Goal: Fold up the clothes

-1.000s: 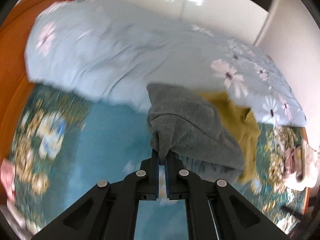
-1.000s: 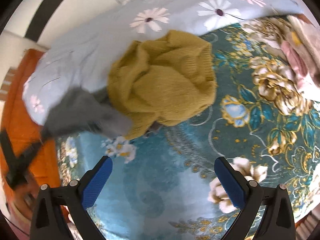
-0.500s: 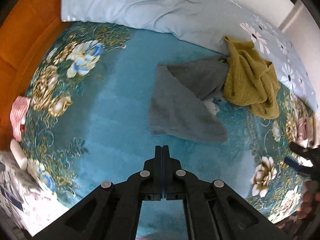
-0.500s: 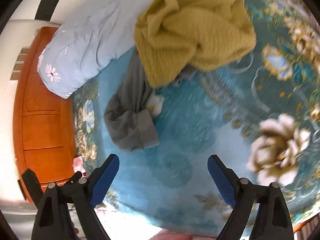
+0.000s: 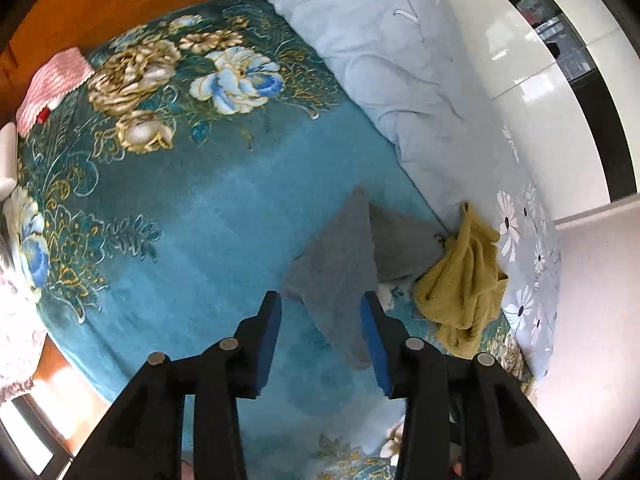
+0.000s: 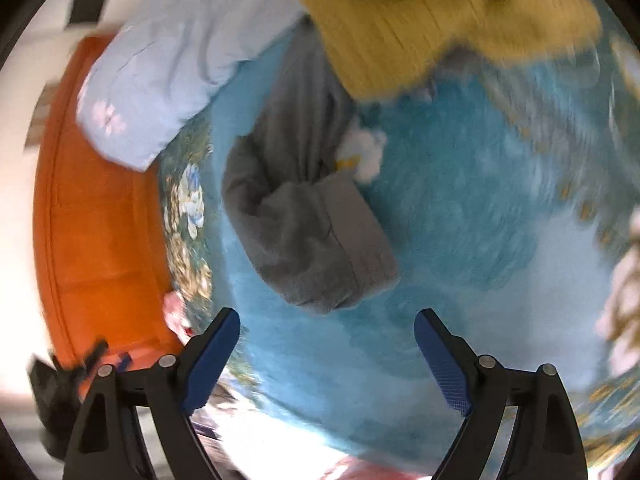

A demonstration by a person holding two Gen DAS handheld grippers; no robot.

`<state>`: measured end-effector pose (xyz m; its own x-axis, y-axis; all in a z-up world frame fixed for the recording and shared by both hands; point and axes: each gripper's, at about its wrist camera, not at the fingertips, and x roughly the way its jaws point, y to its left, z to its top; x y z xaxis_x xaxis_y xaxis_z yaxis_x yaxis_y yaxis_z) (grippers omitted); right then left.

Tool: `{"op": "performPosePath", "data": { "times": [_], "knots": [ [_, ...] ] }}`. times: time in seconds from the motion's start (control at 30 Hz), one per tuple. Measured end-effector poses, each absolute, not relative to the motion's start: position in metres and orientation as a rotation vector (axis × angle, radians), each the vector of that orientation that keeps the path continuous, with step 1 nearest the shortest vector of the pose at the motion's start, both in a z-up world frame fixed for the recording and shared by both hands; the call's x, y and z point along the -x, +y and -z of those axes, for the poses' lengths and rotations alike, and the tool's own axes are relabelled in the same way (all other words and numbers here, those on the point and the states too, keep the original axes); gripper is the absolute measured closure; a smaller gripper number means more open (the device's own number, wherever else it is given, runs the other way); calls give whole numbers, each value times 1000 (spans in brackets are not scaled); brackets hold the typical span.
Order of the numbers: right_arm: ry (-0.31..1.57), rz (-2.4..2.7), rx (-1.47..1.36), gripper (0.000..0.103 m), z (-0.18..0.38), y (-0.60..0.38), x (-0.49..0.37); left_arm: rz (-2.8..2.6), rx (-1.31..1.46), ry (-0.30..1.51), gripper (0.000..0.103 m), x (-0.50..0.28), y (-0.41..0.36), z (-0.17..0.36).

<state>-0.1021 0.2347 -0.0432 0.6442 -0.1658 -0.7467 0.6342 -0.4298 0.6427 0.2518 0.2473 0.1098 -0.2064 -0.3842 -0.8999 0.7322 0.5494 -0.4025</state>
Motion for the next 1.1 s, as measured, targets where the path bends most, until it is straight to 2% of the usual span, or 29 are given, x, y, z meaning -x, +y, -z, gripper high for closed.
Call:
{"op": "performPosePath", "data": {
  "times": [0.23, 0.43, 0.53, 0.63, 0.7, 0.77, 0.87, 1.1],
  "knots": [
    [226, 894, -2007, 12, 92, 240, 72, 976, -296, 1517, 60, -294, 267, -91],
    [95, 939, -2088, 13, 111, 230, 49, 943, -294, 1527, 60, -325, 271, -84],
    [59, 1010, -2076, 18, 109, 216, 49, 933, -284, 1534, 60, -338, 274, -82],
    [32, 1085, -2071, 35, 102, 206, 57, 911, -270, 1555, 60, -349, 276, -74],
    [5, 1136, -2066, 64, 95, 199, 66, 896, -261, 1574, 60, -354, 278, -68],
    [-12, 1163, -2047, 80, 87, 194, 75, 886, -256, 1594, 60, -359, 280, -61],
    [-22, 1197, -1980, 87, 66, 186, 87, 878, -262, 1622, 60, -360, 278, -52],
    [-90, 1229, -1717, 91, -27, 189, 116, 899, -258, 1704, 60, -350, 243, -31]
  ]
}}
